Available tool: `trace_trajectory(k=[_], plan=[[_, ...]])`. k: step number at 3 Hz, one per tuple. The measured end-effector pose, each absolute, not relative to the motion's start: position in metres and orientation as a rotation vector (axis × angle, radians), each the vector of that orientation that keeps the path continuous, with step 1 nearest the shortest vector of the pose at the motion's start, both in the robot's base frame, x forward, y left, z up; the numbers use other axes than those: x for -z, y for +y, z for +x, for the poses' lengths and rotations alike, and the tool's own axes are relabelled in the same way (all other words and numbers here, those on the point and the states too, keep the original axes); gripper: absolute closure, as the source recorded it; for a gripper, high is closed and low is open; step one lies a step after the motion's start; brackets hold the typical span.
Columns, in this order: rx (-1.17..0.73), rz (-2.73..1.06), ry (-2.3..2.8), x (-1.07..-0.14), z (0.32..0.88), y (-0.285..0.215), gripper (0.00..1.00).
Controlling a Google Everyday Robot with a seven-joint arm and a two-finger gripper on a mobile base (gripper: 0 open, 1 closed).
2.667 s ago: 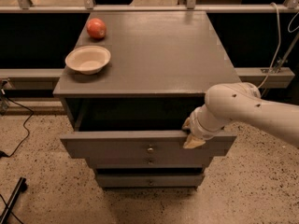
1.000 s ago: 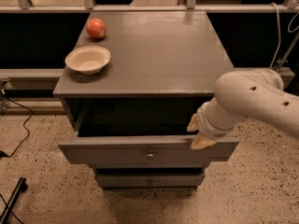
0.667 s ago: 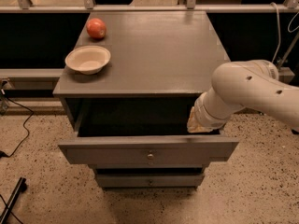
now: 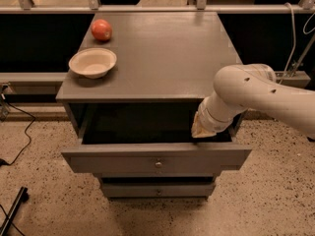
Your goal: Open top drawer
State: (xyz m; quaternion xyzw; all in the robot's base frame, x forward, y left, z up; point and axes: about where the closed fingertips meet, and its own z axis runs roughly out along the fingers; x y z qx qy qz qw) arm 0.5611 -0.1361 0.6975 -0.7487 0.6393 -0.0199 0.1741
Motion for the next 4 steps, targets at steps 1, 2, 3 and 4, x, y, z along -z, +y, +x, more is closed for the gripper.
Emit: trace_trajectory(k=[1, 2, 3, 4], plan=[[0.007, -2.122, 1.858, -0.677, 0.556, -0.140, 0.78], [-0.021, -2.125, 1.889, -0.666, 0.551, -0.144, 0.80], [-0.021, -2.125, 1.889, -0.669, 0.551, -0.144, 0.80], [-0.038, -2.151, 1.907, -0.666, 0.540, -0.149, 0.80]])
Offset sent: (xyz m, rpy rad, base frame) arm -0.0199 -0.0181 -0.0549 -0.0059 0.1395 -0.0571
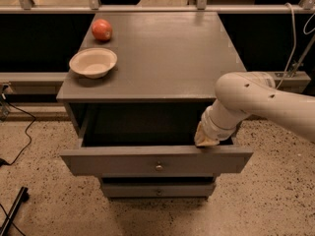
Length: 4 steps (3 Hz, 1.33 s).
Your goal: Open top drawer
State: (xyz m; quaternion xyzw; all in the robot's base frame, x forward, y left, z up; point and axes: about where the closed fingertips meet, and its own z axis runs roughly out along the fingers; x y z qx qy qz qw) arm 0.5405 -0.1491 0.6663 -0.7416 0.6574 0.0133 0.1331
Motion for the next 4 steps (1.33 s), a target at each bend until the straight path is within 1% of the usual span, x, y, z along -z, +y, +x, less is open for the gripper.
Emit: trace_trajectory(k=[2, 3, 4], plan=[[-0.039, -2.151, 1.907, -0.669, 0.540, -0.149, 0.78], [-0.042, -2.185, 1.895, -0.686, 0.523, -0.155, 0.74], [-0.043, -2.203, 1.879, -0.704, 0.510, -0.159, 0.68]])
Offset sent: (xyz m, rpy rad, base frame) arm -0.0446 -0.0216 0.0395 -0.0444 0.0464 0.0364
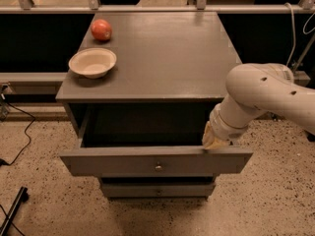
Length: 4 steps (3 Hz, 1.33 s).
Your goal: Open top drawer
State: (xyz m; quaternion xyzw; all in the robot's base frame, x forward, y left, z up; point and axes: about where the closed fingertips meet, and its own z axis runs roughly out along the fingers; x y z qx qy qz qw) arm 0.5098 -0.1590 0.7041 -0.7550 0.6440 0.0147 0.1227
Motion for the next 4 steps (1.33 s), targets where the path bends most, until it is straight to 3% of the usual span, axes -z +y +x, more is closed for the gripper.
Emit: trace_trajectory(k=[1, 2, 3, 4], plan=[[-0.056, -2.214, 1.874, -0.715, 0.500, -0.162, 0.68], [-0.045, -2.216, 1.845, -0.717, 0.504, -0.155, 0.74], [-0.006, -2.195, 1.806, -0.713, 0.523, -0.143, 0.92], [0.024, -2.169, 1.780, -0.706, 0.538, -0.134, 1.00]])
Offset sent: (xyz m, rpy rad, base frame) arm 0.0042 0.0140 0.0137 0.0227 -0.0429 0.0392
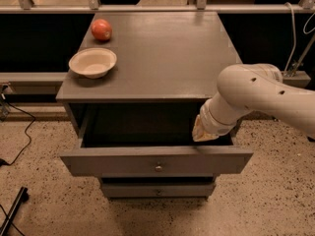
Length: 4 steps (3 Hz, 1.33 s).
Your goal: Open top drawer
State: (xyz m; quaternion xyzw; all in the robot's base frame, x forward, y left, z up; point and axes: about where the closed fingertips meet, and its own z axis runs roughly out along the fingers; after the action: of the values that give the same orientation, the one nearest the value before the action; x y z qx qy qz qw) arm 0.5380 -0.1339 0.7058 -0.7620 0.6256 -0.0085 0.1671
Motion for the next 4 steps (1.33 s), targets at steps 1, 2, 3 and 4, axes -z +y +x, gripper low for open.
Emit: trace_trajectory(k=[1, 2, 3, 4], plan=[[0.051, -2.116, 1.784, -0.698, 0.541, -0.134, 1.00], [0.073, -2.040, 1.815, -0.694, 0.531, -0.142, 1.00], [0.101, -2.006, 1.810, -0.694, 0.532, -0.144, 1.00], [0.117, -1.993, 1.787, -0.696, 0.540, -0.141, 1.00]])
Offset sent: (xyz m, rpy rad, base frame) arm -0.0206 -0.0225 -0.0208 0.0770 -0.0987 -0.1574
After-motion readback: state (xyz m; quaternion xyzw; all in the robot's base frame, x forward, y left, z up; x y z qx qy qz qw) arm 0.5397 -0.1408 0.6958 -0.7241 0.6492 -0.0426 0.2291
